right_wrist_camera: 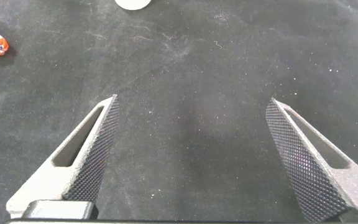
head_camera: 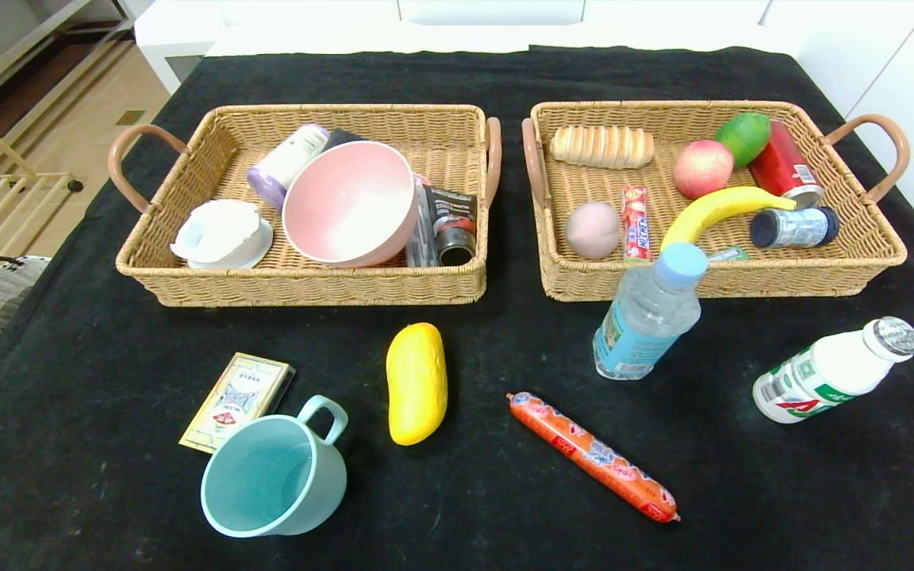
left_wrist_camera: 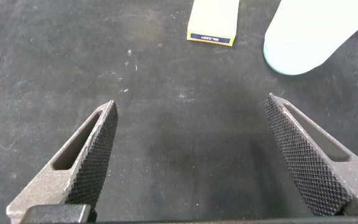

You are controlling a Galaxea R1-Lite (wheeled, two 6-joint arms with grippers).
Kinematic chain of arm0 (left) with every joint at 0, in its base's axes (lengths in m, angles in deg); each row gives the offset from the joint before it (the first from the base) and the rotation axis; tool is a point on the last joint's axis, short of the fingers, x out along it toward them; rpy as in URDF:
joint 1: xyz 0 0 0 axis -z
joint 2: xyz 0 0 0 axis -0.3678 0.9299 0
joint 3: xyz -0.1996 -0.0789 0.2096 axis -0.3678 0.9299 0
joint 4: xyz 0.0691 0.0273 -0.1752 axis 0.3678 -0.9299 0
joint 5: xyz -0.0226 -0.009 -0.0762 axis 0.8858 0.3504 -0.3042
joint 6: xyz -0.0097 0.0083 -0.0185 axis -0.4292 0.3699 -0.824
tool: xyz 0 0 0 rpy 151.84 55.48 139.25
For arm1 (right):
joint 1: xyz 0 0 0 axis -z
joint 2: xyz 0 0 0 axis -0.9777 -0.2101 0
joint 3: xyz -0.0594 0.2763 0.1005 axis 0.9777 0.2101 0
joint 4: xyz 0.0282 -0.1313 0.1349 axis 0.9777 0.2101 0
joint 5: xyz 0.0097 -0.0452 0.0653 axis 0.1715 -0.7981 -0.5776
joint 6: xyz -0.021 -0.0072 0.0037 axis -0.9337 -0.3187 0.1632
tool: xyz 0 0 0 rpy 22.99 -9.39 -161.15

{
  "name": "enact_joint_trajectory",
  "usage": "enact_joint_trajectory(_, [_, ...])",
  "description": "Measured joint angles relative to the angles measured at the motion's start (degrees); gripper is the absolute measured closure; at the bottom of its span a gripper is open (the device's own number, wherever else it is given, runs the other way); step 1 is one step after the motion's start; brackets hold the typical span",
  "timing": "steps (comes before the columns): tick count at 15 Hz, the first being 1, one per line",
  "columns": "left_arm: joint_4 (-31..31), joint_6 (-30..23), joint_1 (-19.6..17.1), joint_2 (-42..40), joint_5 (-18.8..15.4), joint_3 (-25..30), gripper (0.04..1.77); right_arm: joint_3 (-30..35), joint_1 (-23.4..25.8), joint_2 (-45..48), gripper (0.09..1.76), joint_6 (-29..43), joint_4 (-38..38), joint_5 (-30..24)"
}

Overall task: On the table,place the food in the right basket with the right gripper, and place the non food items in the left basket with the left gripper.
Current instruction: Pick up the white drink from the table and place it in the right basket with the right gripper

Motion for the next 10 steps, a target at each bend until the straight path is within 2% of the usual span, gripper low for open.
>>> enact_joint_trajectory(10, [0.0,0.0,0.0,0.0,0.0,0.0,0.09,0.0,0.0,0.0,0.14,0.0,0.0,0.0])
